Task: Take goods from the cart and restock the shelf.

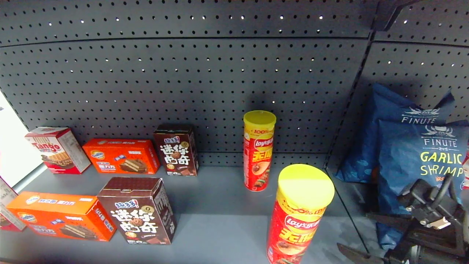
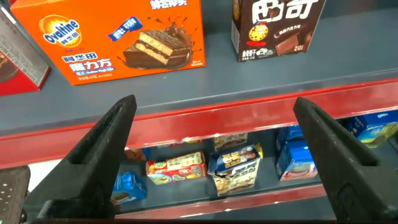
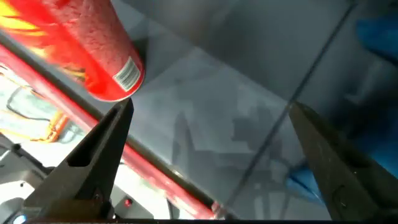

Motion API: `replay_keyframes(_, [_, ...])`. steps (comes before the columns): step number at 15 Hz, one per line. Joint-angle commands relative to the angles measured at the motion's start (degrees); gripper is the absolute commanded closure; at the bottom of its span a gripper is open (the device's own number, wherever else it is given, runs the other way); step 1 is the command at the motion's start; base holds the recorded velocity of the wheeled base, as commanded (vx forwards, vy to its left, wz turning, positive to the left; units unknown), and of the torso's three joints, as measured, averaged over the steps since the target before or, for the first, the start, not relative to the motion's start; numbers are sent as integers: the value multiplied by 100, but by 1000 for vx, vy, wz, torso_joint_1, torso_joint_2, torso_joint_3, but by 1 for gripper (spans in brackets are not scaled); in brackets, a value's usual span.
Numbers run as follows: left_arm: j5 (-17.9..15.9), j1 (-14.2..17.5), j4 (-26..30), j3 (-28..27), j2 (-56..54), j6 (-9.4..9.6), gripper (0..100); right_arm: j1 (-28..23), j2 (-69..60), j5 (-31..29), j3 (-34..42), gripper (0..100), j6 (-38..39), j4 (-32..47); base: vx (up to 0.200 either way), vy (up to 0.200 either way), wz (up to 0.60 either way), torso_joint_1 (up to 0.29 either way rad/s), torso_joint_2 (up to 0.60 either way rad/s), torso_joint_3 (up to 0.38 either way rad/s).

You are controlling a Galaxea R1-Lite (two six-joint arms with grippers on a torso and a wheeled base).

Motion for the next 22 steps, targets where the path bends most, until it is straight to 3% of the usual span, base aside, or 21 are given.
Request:
replay_keyframes(1, [17, 8, -1, 3, 37, 1, 0, 185, 526, -110, -59, 0, 70, -73, 0, 0, 0, 0, 0, 0])
replay_keyframes(7, [17, 17, -1, -6, 10, -7, 0, 325, 992, -453, -577, 0, 193, -82, 0, 0, 0, 0, 0, 0])
replay_keyframes(22, [17, 8, -1, -6, 10, -95, 0, 774, 1721, -479, -1157, 0, 229, -258, 0, 0, 0, 0, 0, 0])
